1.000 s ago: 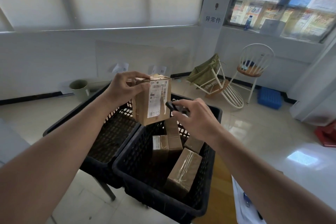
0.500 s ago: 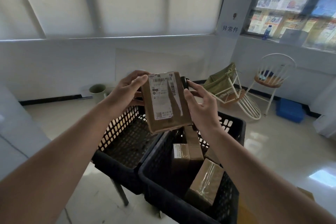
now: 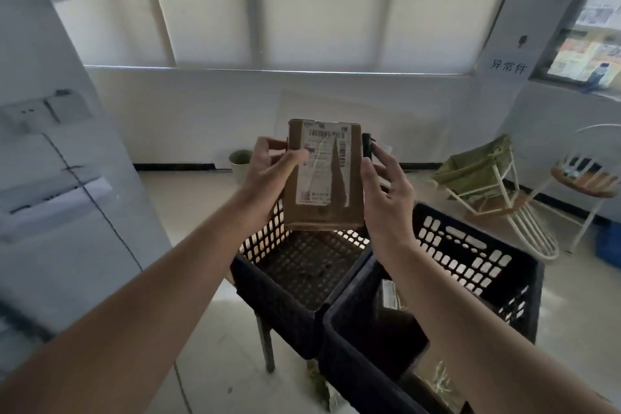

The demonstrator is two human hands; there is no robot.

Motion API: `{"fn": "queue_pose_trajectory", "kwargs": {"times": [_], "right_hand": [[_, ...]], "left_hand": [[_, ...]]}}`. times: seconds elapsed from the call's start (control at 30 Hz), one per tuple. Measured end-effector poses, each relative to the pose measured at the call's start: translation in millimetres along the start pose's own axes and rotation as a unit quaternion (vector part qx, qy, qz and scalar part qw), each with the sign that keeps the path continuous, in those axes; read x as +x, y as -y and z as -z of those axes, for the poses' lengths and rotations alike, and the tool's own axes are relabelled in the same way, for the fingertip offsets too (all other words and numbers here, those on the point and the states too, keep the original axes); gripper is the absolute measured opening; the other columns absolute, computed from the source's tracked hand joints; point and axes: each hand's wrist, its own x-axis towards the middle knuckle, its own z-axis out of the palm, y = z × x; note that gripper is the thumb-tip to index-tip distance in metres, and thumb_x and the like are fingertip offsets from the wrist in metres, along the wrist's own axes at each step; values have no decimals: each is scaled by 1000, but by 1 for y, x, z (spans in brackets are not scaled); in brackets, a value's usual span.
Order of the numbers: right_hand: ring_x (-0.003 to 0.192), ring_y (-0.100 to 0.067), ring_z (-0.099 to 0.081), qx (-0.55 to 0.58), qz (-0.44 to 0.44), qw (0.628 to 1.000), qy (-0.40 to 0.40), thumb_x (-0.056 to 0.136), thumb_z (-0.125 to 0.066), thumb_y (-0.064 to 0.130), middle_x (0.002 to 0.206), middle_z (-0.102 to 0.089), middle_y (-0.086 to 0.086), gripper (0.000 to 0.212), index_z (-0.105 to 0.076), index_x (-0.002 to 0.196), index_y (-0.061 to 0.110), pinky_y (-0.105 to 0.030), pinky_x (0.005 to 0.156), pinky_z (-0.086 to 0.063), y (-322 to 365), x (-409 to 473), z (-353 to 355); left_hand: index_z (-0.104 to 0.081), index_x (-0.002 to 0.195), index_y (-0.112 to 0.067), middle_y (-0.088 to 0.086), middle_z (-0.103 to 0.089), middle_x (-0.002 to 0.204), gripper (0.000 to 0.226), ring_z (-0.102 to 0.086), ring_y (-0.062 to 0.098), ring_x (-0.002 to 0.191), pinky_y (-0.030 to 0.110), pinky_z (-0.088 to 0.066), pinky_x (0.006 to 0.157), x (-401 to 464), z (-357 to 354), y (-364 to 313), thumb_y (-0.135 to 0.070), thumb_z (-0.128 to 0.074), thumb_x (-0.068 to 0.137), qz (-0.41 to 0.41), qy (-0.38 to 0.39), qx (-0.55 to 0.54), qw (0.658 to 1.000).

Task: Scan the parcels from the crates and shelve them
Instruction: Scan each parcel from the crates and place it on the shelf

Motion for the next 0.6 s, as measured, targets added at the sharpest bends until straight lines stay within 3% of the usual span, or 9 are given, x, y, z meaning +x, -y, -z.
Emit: {"fn": "queue_pose_trajectory", "kwargs": {"times": [0.1, 0.2, 0.37, 0.5, 0.6], "right_hand": [[97, -15, -77, 24, -7, 1000, 16, 108, -58, 34, 122, -65, -2, 41, -56, 149, 31, -39, 71, -67, 5, 0, -16], [104, -24, -76, 45, -20, 997, 59, 110, -54, 37, 122, -66, -5, 33, -58, 143, 41, -46, 77, -68, 11, -5, -29], [106, -27, -75, 69, -34, 981, 181, 112, -49, 41, 125, -68, -10, 32, -53, 143, 46, -44, 78, -67, 22, -30, -48], [115, -31, -71, 71, -27, 955, 288, 112, -46, 47, 135, -62, -13, 33, -48, 143, 57, -52, 82, -67, 29, -66, -70], [115, -14, -70, 89, -45, 928, 359, 114, -41, 44, 137, -60, -4, 38, -43, 151, 53, -39, 78, -68, 41, -100, -90]], "left_hand": [[-50, 137, -24, 17, -62, 134, 55, -71, 35, 116, 52, -62, 87, -18, 14, -4, -24, -75, 89, -22, 10, -10, 1000], [-55, 143, -41, 23, -58, 137, 67, -68, 39, 120, 59, -60, 91, -42, 27, -12, -25, -81, 84, -37, -18, -7, 999], [-51, 151, -44, 16, -62, 131, 79, -67, 33, 123, 50, -62, 93, -105, 35, -31, -26, -86, 82, -43, -140, 3, 989], [-50, 152, -42, 11, -62, 132, 81, -65, 28, 125, 53, -60, 97, -169, 44, -46, -31, -85, 79, -58, -243, 20, 968], [-51, 152, -43, 9, -64, 134, 82, -68, 26, 122, 54, -61, 96, -221, 54, -58, -33, -84, 77, -61, -309, 21, 949]]}}
